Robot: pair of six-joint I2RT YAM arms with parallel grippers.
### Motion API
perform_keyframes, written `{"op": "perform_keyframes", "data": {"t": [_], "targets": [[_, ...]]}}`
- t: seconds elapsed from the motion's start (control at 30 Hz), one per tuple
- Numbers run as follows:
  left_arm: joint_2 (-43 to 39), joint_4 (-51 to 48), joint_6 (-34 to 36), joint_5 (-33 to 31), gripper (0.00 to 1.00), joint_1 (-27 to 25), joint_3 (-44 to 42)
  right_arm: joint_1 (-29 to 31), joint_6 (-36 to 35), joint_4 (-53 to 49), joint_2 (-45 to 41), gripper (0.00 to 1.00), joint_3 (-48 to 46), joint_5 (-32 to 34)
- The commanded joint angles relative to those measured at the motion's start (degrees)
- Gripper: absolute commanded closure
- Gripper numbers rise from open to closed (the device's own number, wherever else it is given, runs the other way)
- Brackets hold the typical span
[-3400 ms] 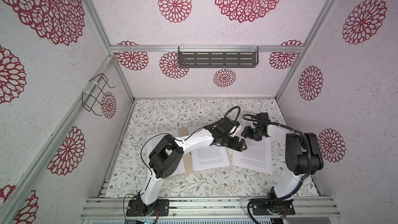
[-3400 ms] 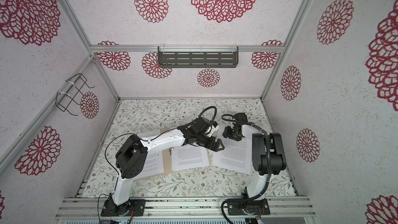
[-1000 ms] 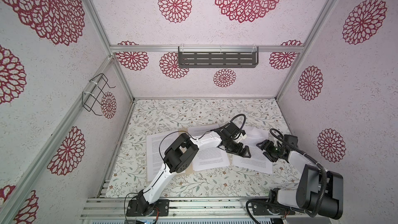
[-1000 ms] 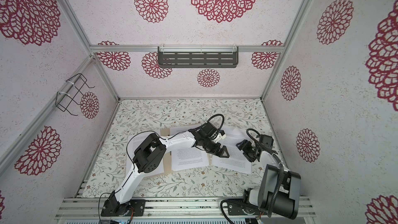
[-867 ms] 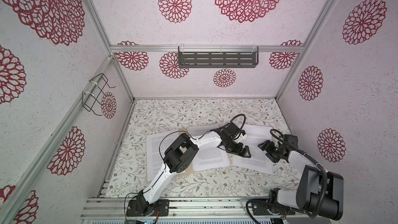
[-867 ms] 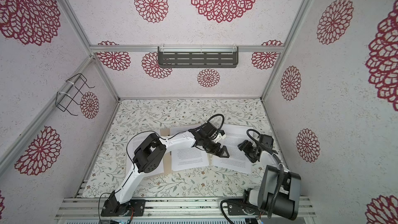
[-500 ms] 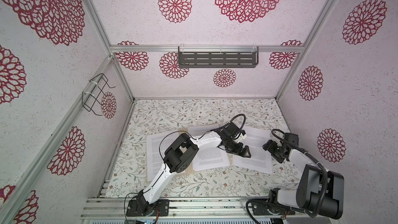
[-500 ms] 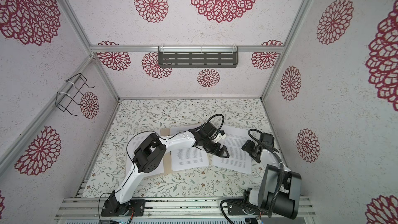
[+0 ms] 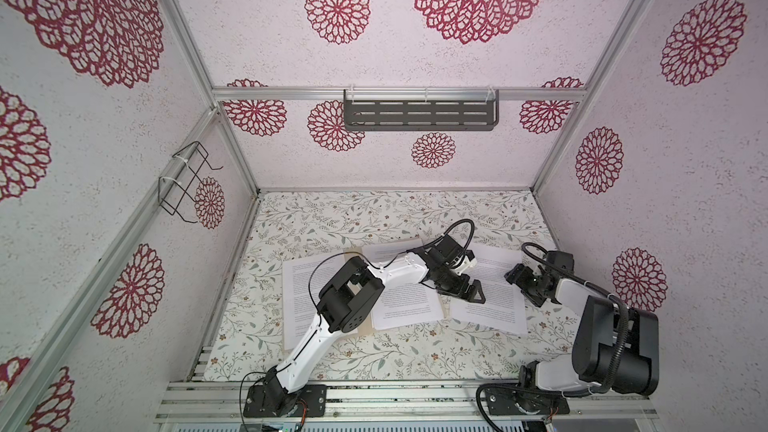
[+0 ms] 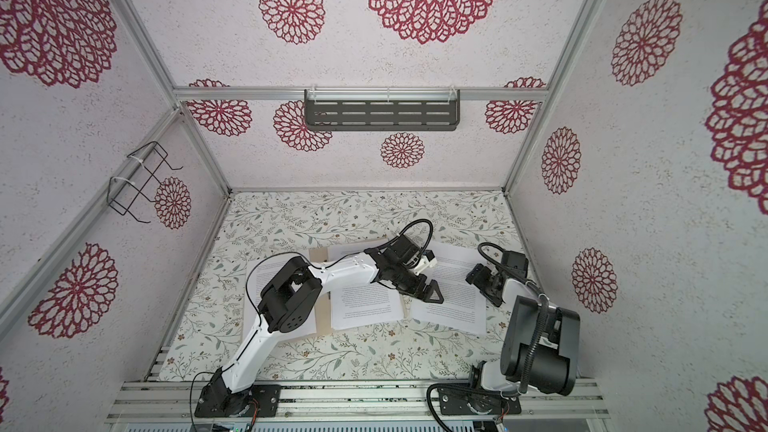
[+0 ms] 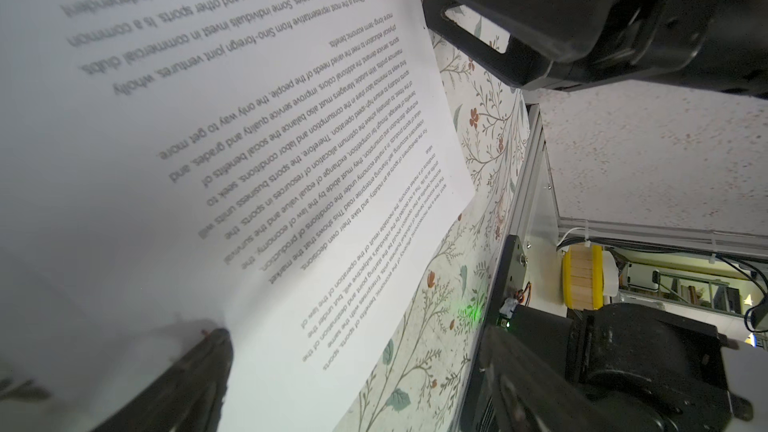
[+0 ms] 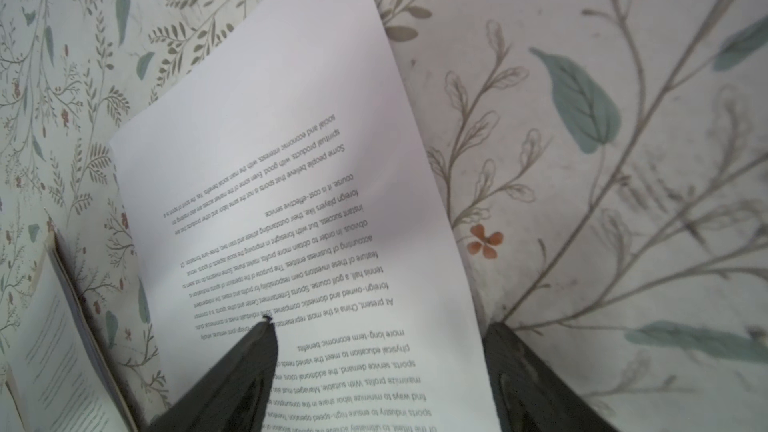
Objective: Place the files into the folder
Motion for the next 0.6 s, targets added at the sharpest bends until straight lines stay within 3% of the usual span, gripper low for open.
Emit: {"op": "perform_keyframes", "data": {"t": [0.0, 0.27, 0.57], "targets": [[4.37, -2.99, 0.31, -1.95, 0.03, 0.30, -0.36, 0.00, -1.09, -2.45, 0.20, 0.20, 0.08, -3.29], [4.92, -3.08, 0.08, -1.86, 0.03, 0.59, -0.23, -0.08, -0.08, -4.97, -5.48, 0.22, -2.37, -8.16], [5.10, -3.05, -0.20, -1.55, 0.03, 0.74, -0.35, -0.05, 5.29, -3.03, -10.01, 0.17, -7.61, -14.56]]}}
